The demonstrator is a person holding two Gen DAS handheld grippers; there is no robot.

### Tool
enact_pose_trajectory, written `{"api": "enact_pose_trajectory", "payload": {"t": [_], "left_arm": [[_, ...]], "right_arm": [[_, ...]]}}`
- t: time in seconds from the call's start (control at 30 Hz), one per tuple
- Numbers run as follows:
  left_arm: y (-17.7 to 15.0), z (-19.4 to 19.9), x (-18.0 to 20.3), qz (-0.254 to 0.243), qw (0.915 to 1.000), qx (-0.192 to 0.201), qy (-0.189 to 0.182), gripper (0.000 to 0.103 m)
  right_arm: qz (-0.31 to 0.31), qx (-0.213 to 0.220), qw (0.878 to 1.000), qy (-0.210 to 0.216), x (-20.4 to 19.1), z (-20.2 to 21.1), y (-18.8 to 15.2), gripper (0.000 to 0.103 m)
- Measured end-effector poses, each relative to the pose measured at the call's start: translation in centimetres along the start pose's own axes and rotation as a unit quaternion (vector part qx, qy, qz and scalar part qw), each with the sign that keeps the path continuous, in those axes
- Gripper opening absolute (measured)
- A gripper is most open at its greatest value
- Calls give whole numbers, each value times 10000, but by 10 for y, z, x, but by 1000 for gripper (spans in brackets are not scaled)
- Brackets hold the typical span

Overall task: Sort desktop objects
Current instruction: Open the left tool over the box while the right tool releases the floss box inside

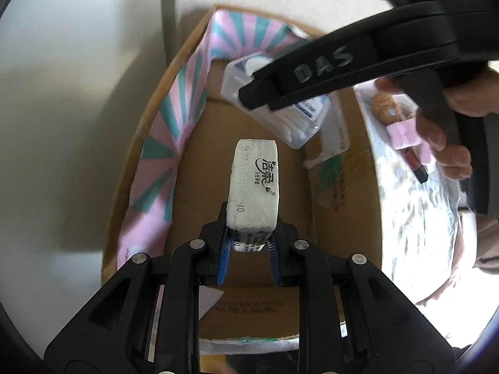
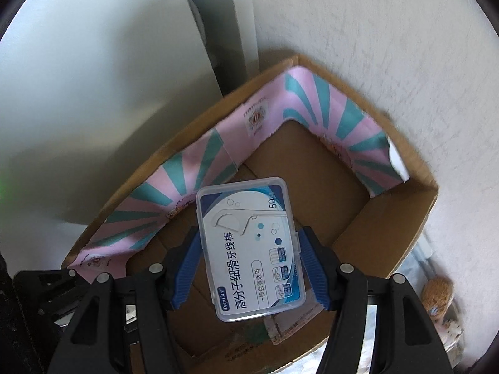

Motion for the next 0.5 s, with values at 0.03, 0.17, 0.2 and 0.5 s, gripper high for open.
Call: {"api": "enact_pose_trajectory", "payload": {"t": [0.03, 0.17, 0.2, 0.5], "left_arm": [[0, -1, -1, 11, 10000, 8, 32, 21], [-3, 3, 2, -54, 9997, 123, -215, 102], [-3, 6, 5, -66, 9994, 181, -304, 103], [-4, 24, 5, -138, 9997, 204, -33, 103]], "right_arm": [[-55, 60, 10000, 50, 1, -1, -1, 87], [-179, 178, 9997, 29, 8, -2, -4, 103], [-224, 199, 9996, 2, 10, -2, -5, 103], [-600, 507, 9969, 89, 34, 11, -19, 103]]}}
Point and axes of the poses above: each gripper's, at about its wrist camera, not at the fingertips, and z roughly against the way its jaws point, x to its right, y to its top, the point moved 5 cm from there along -z, roughly the way its jaws point, and after that the axes turned 10 degrees about -x, right-handed, at the moved point
